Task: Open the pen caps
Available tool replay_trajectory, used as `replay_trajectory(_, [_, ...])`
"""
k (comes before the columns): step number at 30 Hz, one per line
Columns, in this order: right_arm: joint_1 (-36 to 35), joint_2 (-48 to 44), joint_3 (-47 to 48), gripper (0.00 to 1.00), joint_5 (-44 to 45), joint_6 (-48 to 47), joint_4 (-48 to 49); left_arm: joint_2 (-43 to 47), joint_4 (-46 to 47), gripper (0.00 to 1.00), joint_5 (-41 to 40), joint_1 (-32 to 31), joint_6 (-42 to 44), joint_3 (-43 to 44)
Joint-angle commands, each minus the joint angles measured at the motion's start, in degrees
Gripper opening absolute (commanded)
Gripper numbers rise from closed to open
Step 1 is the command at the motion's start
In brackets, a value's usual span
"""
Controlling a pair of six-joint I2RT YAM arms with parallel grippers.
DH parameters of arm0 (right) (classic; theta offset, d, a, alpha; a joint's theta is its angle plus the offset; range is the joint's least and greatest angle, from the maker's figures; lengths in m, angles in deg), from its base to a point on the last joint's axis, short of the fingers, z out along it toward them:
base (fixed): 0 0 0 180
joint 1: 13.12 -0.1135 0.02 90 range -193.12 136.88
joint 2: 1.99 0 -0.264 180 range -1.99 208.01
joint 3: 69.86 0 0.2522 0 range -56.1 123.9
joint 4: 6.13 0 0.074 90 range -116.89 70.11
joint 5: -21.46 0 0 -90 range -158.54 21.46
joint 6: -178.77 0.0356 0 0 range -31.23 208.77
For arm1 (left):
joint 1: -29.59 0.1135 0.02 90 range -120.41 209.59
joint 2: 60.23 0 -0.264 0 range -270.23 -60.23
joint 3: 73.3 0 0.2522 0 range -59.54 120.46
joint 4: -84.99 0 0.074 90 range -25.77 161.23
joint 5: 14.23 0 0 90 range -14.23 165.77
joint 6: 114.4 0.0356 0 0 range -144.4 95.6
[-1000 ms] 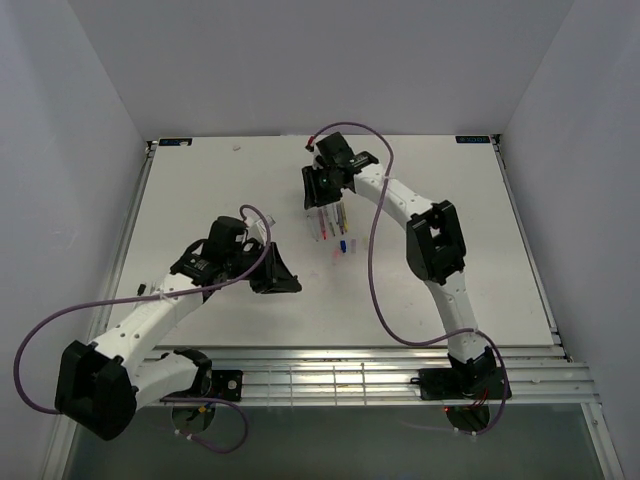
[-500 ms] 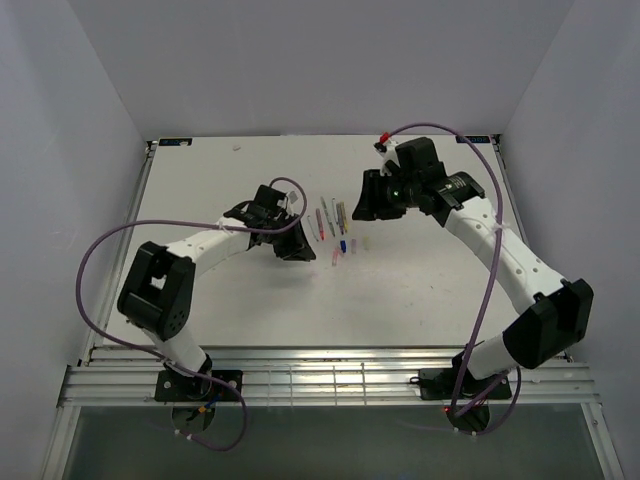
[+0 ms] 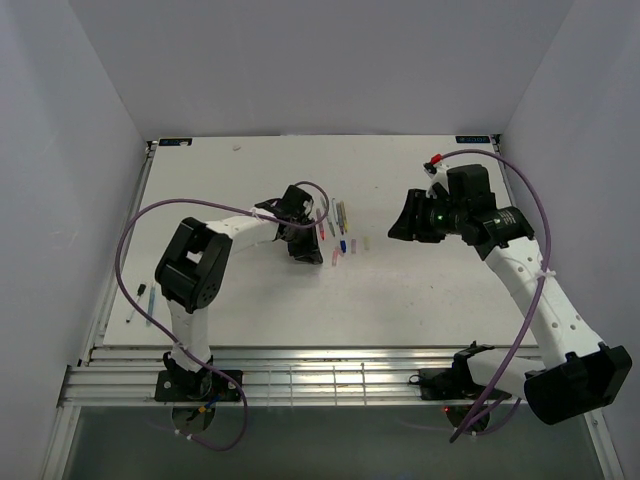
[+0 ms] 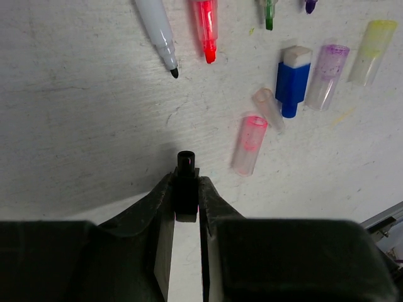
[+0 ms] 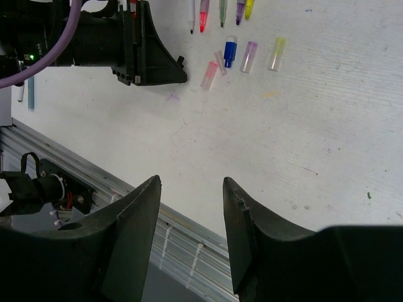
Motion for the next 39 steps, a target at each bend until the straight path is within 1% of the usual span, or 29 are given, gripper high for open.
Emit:
replay_trajectory(1, [0.9,-0.9,-1.6,0.51,-2.1,-1.4,-0.3,0.9,-0.7,0.13,-2.4,-1.0,-0.6,1.2])
replay_trajectory(7, [1.0,0.2,-1.0,0.51,-3.8,-1.0,-0.2,-2.0,0.2,0.3,-0.3,-1.5,-1.2,2.8])
replay_trajectory(9, [0.9,0.4,-0.9,0.51,-4.2,-1.0,-0.2,-2.4,0.2,0.38,0.2,-1.5,-1.0,3.2])
replay_trajectory(11, [0.9,0.7,-1.0,0.51,-4.7,-0.9,-0.1,-2.5,0.3,0.43,0.2,-1.5,-1.2,3.1])
replay_trajectory(19, [0.7,1.2,-1.9,0.51,-5.1,-1.0,0.0,-0.1,0.6,0.51,-0.9,-1.5,-1.3,0.2])
replay_trajectory(21, [0.6,1.4,-1.9,0.5,-5.4,-1.0,0.1,2.3,1.0,0.52,-1.9,-1.5,-2.0,-1.5])
replay_trajectory(23, [0.2,1.5,-1.8,0.51,-5.5,-0.9,0.0,4.8,1.1,0.54,-4.6,-1.5,-2.4,-2.4])
replay_trajectory(24, [0.2,1.6,-1.7,0.51,-5.7,-0.8,0.1,7.8,0.7,0.56,-5.8,-1.3,-2.5,-3.2])
replay_trajectory(26, [-0.2,1.9,-1.7,0.51,-6.1,-0.4,0.1,11.0,-0.2,0.6,-9.3,-0.5,-3.0,-3.8])
replay_trajectory(27, [-0.4,1.9,-1.8,0.5,-6.6,-0.3,0.1,14.2,-1.9,0.61,-10.2,1.0,-3.1,-4.1])
replay_trajectory(29, [-1.1,2.1,-2.4,0.51,-7.4,0.3,0.7,17.4,-4.0,0.62,-12.1,3.1,-2.8,-4.5])
replay_trajectory(31, [-1.6,2.6,-2.9,0.51,-8.6,0.6,1.2,22.2,-7.2,0.63,-13.5,7.3,-0.9,-5.2])
replay_trajectory(32, [-2.1,2.6,-3.4,0.51,-9.0,0.9,1.4,23.7,-8.2,0.63,-15.6,9.0,0.1,-5.7])
replay_trajectory(33, [-2.5,2.8,-3.5,0.51,-9.8,1.5,1.9,25.2,-9.9,0.63,-16.5,12.5,2.8,-6.0])
replay_trajectory(35, [-3.5,3.6,-3.6,0.51,-10.7,1.8,2.3,29.5,-11.5,0.63,-19.7,15.8,6.2,-7.4])
replay_trajectory(36, [-4.1,3.9,-3.3,0.51,-11.3,1.9,2.6,30.9,-12.9,0.63,-20.7,19.3,7.9,-7.9])
replay_trajectory(37, [-4.5,4.6,-2.9,0.51,-11.5,1.9,2.7,32.4,-13.3,0.63,-21.4,20.9,11.4,-8.5])
replay_trajectory(38, [-5.6,4.8,-2.7,0.51,-11.8,1.9,2.7,34.9,-13.7,0.63,-22.2,22.7,13.1,-9.9])
replay_trajectory(39, [-6.0,5.3,-2.1,0.51,-11.9,1.9,2.7,35.9,-14.0,0.61,-23.5,26.1,15.0,-10.8])
